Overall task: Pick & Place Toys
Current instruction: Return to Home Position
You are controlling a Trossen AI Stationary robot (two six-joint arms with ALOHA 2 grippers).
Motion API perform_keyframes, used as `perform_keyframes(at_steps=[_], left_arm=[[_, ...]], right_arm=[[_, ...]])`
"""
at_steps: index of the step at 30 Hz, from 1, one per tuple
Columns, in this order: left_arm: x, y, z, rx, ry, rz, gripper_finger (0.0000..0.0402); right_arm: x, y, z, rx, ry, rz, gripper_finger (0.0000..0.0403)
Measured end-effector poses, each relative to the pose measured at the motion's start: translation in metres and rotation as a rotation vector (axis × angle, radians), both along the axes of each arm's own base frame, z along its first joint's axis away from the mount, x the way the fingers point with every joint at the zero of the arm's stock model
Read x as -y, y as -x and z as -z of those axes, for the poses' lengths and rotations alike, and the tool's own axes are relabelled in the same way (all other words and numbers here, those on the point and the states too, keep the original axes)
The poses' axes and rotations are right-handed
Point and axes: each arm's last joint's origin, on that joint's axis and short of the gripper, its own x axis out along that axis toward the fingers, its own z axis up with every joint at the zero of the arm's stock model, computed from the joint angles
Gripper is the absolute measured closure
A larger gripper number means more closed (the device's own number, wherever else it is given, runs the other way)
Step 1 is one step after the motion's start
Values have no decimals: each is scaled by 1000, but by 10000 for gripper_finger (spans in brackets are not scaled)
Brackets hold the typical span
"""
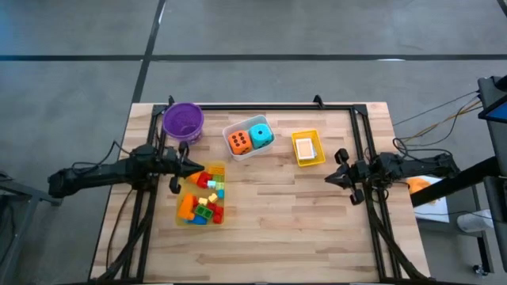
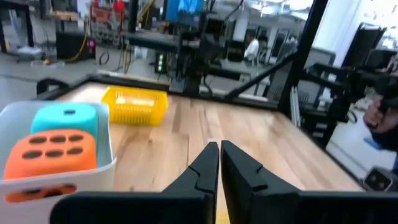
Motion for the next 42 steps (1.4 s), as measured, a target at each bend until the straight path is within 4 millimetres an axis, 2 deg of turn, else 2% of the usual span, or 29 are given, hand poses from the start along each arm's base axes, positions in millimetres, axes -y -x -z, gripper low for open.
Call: perform_keyframes(at_steps=[7, 42], left_arm=[[0, 1, 10, -92, -50, 5, 382], [0, 1, 10, -91, -61, 5, 382]], right_arm=[[0, 0, 2, -19, -1, 1, 380], [0, -1, 3, -33, 0, 4, 380]])
